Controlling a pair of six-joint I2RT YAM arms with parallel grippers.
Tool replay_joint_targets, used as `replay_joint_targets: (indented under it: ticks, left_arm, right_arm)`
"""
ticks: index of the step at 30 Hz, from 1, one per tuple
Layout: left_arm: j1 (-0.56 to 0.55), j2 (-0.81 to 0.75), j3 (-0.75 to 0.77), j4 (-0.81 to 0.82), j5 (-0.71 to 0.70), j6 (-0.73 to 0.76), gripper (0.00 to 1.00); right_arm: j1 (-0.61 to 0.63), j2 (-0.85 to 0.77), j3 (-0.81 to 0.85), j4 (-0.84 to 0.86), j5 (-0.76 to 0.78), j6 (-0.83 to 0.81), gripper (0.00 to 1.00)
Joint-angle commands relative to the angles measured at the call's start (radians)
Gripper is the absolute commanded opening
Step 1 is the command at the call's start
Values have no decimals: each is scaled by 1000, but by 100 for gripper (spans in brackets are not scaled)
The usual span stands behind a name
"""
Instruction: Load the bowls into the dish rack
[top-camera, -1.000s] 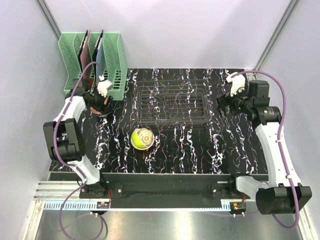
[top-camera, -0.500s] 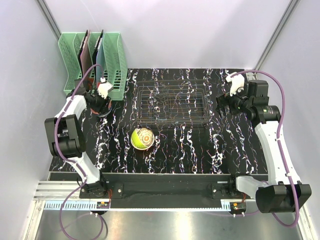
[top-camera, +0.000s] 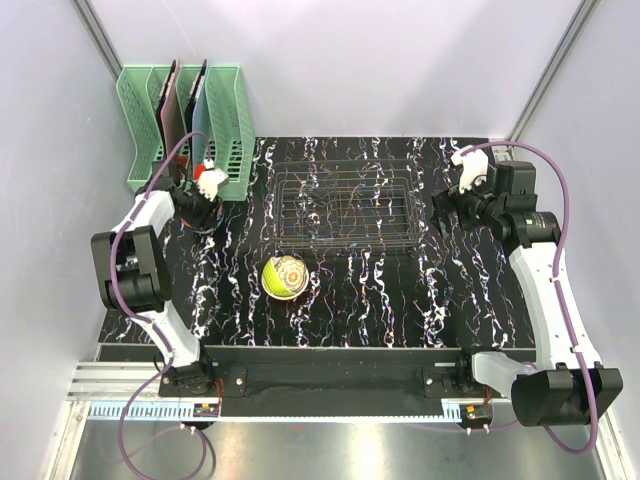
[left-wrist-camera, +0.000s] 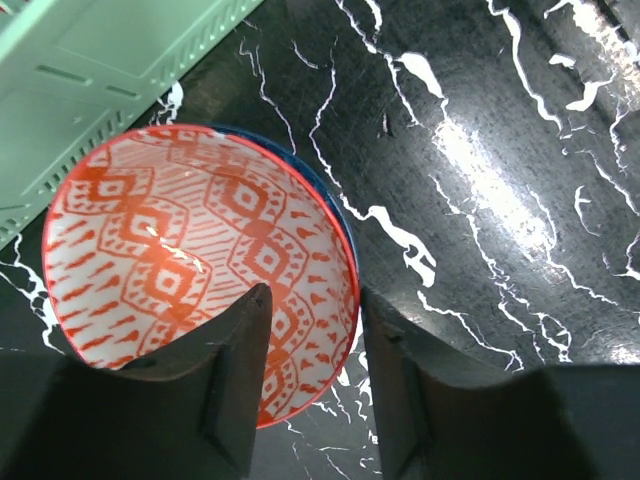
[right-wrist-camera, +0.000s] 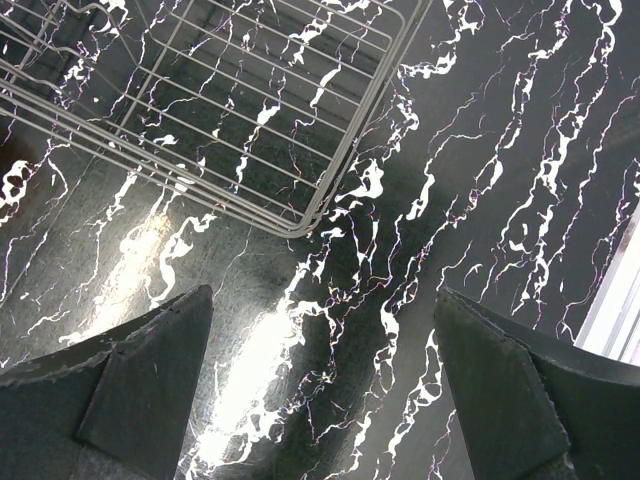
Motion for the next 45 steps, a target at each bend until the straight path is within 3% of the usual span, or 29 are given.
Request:
replay_joint_targets:
  ticks: [1,2,3,6,9,20,22,24,29,33,38,42,45]
  left_arm:
    - [4,18,-7,10,-13,34,40]
    - [4,21,-5,10,-15,34,37]
    - [4,23,-2,10,-15,34,25]
    - [4,23,1,9,-20,33,9]
    - [3,12,5,6,-18,28,3]
    - [4,-69,13,-40,19,28,6]
    - [1,-79,15,-53,20,30,16]
    - [0,-82,18,-62,23,31,17]
    - [0,-69,19,-77,33,36,6]
    - [-2,-63,15,-85,45,31,5]
    - [-6,-45,4,-106,60,42,14]
    - [-14,-28,-15,-117,68,56,28]
    - [-17,-14,-22,-120,69,57,28]
  right_arm:
    - [-4,-21,3,32,-18,16,100]
    - [-4,-21,3,32,-19,18,100]
    - [-4,-20,5,32,-22,18,100]
    - [-2,-18,6,32,-25,22,100]
    - [-2,-18,11,32,-31,27,100]
    - [-2,-11,15,30,-54,41,100]
    - [-2,-15,15,32,-58,39,100]
    - [-2,-15,15,30,-56,39,100]
    - [0,-15,14,30,-62,39,100]
    - [-2,-18,11,29,-62,38,100]
    - [-2,-18,9,29,-65,36,100]
    - [-2,-17,9,29,-71,38,100]
    - [-2,-15,9,27,-74,36,100]
